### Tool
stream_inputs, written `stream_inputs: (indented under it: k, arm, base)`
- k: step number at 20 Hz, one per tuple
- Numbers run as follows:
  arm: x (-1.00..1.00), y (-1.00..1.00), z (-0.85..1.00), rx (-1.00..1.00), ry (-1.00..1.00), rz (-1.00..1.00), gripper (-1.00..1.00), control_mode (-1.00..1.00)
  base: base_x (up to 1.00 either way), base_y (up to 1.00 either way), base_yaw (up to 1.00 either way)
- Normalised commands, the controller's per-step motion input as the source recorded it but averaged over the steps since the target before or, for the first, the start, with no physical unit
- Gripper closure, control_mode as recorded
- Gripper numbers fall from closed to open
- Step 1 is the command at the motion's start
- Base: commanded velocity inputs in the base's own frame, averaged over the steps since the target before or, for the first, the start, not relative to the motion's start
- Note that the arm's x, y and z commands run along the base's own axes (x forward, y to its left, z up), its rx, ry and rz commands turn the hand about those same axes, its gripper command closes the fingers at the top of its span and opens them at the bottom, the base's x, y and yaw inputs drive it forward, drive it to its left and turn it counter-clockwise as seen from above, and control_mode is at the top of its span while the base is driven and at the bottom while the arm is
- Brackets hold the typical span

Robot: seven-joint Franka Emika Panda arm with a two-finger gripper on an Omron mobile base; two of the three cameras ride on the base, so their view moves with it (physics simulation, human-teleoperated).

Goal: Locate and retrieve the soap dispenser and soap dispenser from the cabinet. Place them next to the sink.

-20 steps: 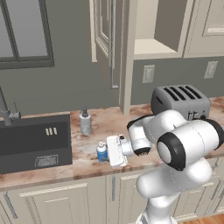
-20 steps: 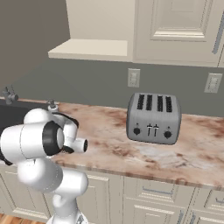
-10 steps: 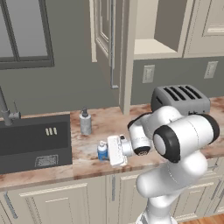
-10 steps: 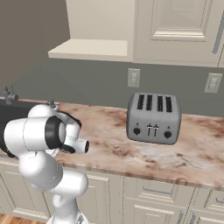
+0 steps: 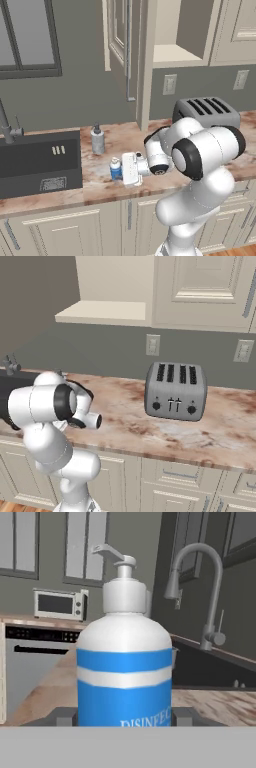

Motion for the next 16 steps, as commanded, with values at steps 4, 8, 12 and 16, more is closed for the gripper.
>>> stream_inputs:
  k: [4, 8, 12, 16]
  arm:
    - [0.02, 0.21, -0.01, -0.01, 0.00, -0.04, 1.00, -1.00]
    - [0.10, 0.26, -0.15, 0.00, 0.00, -0.03, 1.00, -1.00]
    - [0.22, 0.21, -0.24, 0.01, 0.00, -0.01, 1.00, -1.00]
    - [0.24, 0.03, -0.27, 0.00, -0.02, 0.00, 1.00, -1.00]
  base:
    - [0.00, 0.00, 0.00]
    - [0.00, 0.00, 0.00]
    - [0.00, 0.00, 0.00]
    - [0.00, 0.00, 0.00]
